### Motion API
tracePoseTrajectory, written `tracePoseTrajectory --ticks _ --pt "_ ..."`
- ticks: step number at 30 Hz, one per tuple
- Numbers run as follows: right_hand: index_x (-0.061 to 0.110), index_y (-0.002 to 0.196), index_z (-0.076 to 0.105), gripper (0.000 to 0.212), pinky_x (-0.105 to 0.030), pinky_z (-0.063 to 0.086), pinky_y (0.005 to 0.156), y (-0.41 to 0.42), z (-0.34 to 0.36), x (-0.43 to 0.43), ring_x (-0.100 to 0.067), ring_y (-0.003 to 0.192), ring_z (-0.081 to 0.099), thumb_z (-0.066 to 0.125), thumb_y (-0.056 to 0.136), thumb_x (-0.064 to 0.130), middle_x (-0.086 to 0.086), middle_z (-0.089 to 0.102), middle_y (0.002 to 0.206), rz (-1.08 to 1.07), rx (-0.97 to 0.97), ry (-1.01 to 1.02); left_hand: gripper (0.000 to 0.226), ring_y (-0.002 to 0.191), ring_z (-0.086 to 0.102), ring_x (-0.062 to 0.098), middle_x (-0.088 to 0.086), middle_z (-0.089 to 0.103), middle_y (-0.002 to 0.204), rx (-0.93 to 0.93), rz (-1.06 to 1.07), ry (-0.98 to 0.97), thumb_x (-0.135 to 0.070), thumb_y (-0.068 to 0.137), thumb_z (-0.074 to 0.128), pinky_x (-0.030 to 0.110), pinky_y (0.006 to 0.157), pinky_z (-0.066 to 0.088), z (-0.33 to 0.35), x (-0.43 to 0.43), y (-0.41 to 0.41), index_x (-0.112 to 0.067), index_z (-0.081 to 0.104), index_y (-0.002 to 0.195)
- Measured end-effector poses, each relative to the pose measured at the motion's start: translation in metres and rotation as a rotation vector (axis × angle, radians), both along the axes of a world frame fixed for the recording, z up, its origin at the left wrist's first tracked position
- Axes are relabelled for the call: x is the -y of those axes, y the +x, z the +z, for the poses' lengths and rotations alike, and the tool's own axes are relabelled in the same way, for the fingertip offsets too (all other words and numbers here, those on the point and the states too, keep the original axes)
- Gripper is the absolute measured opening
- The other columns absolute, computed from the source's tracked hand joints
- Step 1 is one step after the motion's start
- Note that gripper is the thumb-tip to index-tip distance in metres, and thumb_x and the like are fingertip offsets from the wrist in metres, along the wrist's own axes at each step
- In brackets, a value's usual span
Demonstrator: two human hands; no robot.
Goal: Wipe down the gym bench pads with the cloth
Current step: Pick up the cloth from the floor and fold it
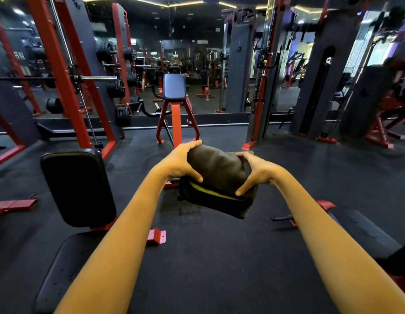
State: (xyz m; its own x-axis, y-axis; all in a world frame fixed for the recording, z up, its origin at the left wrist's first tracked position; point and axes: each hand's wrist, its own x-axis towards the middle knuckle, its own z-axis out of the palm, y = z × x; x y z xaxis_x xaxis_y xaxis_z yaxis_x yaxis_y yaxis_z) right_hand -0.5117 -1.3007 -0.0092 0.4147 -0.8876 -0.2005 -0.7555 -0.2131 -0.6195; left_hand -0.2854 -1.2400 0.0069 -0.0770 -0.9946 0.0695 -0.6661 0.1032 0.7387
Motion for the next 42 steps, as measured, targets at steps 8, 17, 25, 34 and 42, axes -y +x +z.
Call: tracePoseTrajectory --ticks 8,17,25,34,42 --pt "0.019 0.123 0.049 0.051 -0.050 0.046 0.096 0.000 0.002 0.008 -0.037 0.108 0.049 0.077 0.080 0.017 -0.014 0.032 0.129 -0.184 -0.169 -0.339 0.053 0.110 0.053 0.026 0.005 0.051 0.120 0.335 0.313 -0.140 -0.027 0.068 0.082 0.039 0.089 0.049 -0.020 -0.003 -0.010 -0.022 0.060 0.116" --pt "0.010 0.122 0.053 0.054 -0.031 0.043 0.096 0.020 0.017 0.001 -0.024 0.117 0.046 0.068 0.075 -0.011 -0.012 0.044 0.128 0.289 0.175 -0.839 0.118 0.133 0.034 0.022 0.004 0.026 0.151 -0.078 -0.132 -0.140 -0.028 0.065 0.086 0.040 0.108 0.035 -0.016 0.000 -0.038 -0.032 0.004 0.150" --pt "0.018 0.130 0.051 0.031 -0.042 0.044 0.104 0.039 -0.006 -0.017 -0.016 0.120 0.051 0.048 0.101 0.028 -0.003 0.052 0.132 -0.308 0.984 -0.415 0.051 0.093 0.063 0.026 0.016 0.061 0.115 -0.889 0.251 -0.068 -0.001 0.082 0.064 0.039 0.073 0.055 -0.012 0.002 -0.054 -0.017 0.046 0.128" --pt "0.008 0.136 0.050 0.076 -0.041 0.056 0.076 0.060 -0.039 -0.017 -0.034 0.103 0.066 0.075 0.069 0.034 -0.022 0.063 0.121 -0.249 1.532 0.314 0.083 0.117 0.055 0.025 0.013 0.054 0.132 -1.151 0.061 0.114 -0.076 0.084 0.028 0.043 0.105 0.040 -0.001 -0.010 -0.078 -0.019 0.036 0.144" --pt "-0.001 0.131 0.053 0.085 -0.045 0.055 0.076 0.117 -0.047 -0.022 -0.034 0.087 0.061 0.080 0.062 0.042 -0.022 0.062 0.111 -0.188 1.391 0.616 0.064 0.142 0.019 0.018 -0.002 0.021 0.155 -0.954 0.656 -0.160 -0.056 0.098 0.019 0.033 0.112 0.017 -0.027 -0.052 0.011 -0.016 0.035 0.145"
